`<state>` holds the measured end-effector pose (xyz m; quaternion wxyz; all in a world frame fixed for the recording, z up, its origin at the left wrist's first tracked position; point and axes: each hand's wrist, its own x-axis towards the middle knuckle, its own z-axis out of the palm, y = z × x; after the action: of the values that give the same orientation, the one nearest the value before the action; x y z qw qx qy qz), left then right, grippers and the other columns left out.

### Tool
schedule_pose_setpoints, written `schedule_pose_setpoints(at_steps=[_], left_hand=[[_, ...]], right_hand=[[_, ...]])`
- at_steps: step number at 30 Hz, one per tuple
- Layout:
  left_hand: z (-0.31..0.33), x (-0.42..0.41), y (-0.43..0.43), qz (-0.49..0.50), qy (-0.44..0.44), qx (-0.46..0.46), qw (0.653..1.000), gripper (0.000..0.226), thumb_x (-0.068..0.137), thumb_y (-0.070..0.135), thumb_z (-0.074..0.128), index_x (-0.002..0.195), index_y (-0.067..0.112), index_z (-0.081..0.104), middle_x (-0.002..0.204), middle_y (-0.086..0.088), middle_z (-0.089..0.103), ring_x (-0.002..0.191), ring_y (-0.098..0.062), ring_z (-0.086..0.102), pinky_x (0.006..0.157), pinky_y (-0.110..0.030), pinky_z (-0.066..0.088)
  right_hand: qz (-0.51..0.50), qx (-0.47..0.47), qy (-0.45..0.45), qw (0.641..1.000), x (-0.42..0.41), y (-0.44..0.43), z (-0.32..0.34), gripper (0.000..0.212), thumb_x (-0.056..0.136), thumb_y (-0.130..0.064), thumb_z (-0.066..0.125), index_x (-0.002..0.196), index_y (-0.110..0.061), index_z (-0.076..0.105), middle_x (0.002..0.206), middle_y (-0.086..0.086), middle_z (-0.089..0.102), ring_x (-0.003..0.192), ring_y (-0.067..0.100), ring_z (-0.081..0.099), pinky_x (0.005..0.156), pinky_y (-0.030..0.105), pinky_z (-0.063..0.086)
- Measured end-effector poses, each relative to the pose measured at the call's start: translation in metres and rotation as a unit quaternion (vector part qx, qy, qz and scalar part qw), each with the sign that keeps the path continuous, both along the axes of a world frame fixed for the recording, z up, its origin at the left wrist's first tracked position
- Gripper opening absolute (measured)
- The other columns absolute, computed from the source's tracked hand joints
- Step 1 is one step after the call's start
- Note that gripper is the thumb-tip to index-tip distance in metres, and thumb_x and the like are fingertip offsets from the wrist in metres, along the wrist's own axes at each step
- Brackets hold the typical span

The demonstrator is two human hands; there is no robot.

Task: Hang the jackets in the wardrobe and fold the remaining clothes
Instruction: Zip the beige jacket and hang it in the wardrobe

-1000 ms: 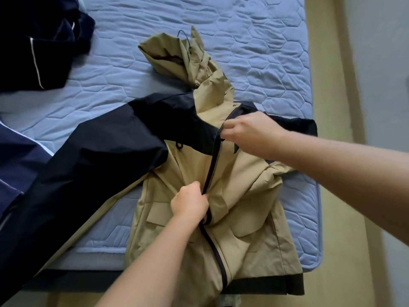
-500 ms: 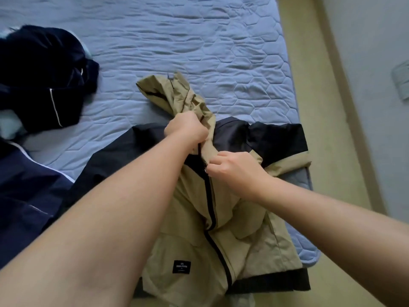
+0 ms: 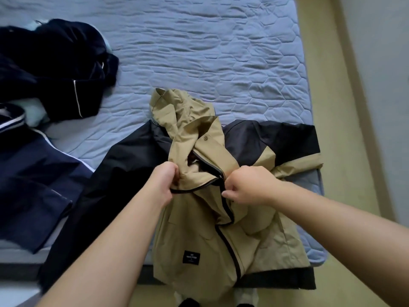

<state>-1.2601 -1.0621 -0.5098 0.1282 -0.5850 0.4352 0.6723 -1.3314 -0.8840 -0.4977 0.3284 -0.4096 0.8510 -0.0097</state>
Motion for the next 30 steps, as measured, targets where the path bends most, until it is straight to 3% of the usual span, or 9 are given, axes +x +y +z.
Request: schedule_pose_setpoints(at_steps=[6,9,12,14,17,19,22,27,30], left_hand=[[-0.001,0.007,0.010,0.008,0.032,-0.027,0.999,0.028,0.083,0.003,0.038,0.085,0.010,0.065,0.078,-0.006,0.065,0.076,-0.024,0.060,0.079,-0.035,0.052],[0.009,0.011,0.012,0.046,0.087,0.007,0.995,0.027,0.088,0.015,0.041,0.067,0.017,0.057,0.056,0.003,0.063,0.053,-0.013,0.059,0.056,-0.023,0.047],[0.015,0.018,0.013,0.068,0.115,0.028,0.991,0.020,0.088,0.032,0.056,0.081,0.017,0.068,0.076,0.001,0.072,0.072,-0.016,0.069,0.072,-0.030,0.057],[0.021,0.024,0.014,0.073,0.110,0.018,0.991,0.022,0.086,0.036,0.064,0.096,0.017,0.069,0.089,-0.004,0.074,0.087,-0.021,0.069,0.088,-0.040,0.054],[0.039,0.031,0.021,0.104,0.114,0.016,0.988,0.024,0.088,0.033,0.063,0.103,0.015,0.067,0.097,-0.005,0.072,0.095,-0.023,0.067,0.095,-0.043,0.051],[0.054,0.037,0.028,0.128,0.118,0.008,0.985,0.017,0.090,0.032,0.060,0.096,0.017,0.066,0.098,-0.005,0.071,0.098,-0.023,0.066,0.095,-0.042,0.050],[0.078,0.050,0.038,0.143,0.138,-0.020,0.980,0.016,0.093,0.030,0.056,0.089,0.017,0.064,0.086,-0.003,0.068,0.086,-0.022,0.065,0.087,-0.039,0.051],[0.157,0.082,0.062,0.121,0.186,-0.088,0.971,0.022,0.095,0.027,0.053,0.089,0.012,0.067,0.074,-0.003,0.070,0.067,-0.015,0.066,0.060,-0.025,0.053],[0.221,0.107,0.078,0.121,0.195,-0.129,0.965,0.021,0.095,0.026,0.053,0.084,0.013,0.066,0.076,-0.003,0.069,0.072,-0.017,0.065,0.064,-0.028,0.053]], right_hand=[[-0.311,-0.020,-0.081,0.947,-0.039,-0.062,-0.001,0.054,0.079,-0.048,0.058,0.121,-0.015,0.049,0.113,0.002,0.055,0.104,0.025,0.055,0.082,0.036,0.048],[-0.301,0.022,-0.076,0.950,-0.034,-0.077,-0.008,0.010,0.077,-0.023,0.057,0.079,-0.015,0.052,0.085,0.004,0.056,0.083,0.026,0.056,0.059,0.026,0.041],[-0.412,-0.064,-0.076,0.906,-0.032,-0.063,0.002,0.005,0.082,-0.013,0.051,0.077,-0.013,0.048,0.076,0.001,0.048,0.070,0.019,0.049,0.058,0.026,0.037],[-0.560,-0.171,-0.126,0.801,-0.027,-0.041,0.007,0.010,0.081,-0.002,0.046,0.081,-0.004,0.056,0.078,0.005,0.055,0.072,0.024,0.056,0.059,0.030,0.045],[-0.754,-0.362,-0.297,0.461,-0.012,-0.007,0.023,0.031,0.089,-0.002,0.039,0.103,-0.010,0.065,0.093,0.011,0.068,0.086,0.028,0.067,0.071,0.041,0.058],[-0.779,-0.386,-0.329,0.368,0.001,0.019,0.041,0.027,0.095,-0.019,0.037,0.082,-0.016,0.060,0.063,0.001,0.061,0.052,0.015,0.057,0.049,0.023,0.050],[-0.762,-0.343,-0.336,0.435,0.019,0.047,0.068,0.037,0.098,-0.043,0.037,0.076,-0.016,0.049,0.040,-0.007,0.025,0.031,0.008,0.019,0.034,0.014,0.015],[-0.647,-0.290,-0.295,0.640,0.027,0.060,0.138,0.034,0.097,-0.044,0.045,0.083,-0.014,0.055,0.047,-0.005,0.038,0.038,0.009,0.031,0.044,0.024,0.027],[-0.508,-0.288,-0.208,0.785,0.033,0.052,0.197,0.023,0.094,-0.038,0.053,0.102,-0.017,0.052,0.086,0.002,0.057,0.065,0.013,0.052,0.056,0.026,0.040]])
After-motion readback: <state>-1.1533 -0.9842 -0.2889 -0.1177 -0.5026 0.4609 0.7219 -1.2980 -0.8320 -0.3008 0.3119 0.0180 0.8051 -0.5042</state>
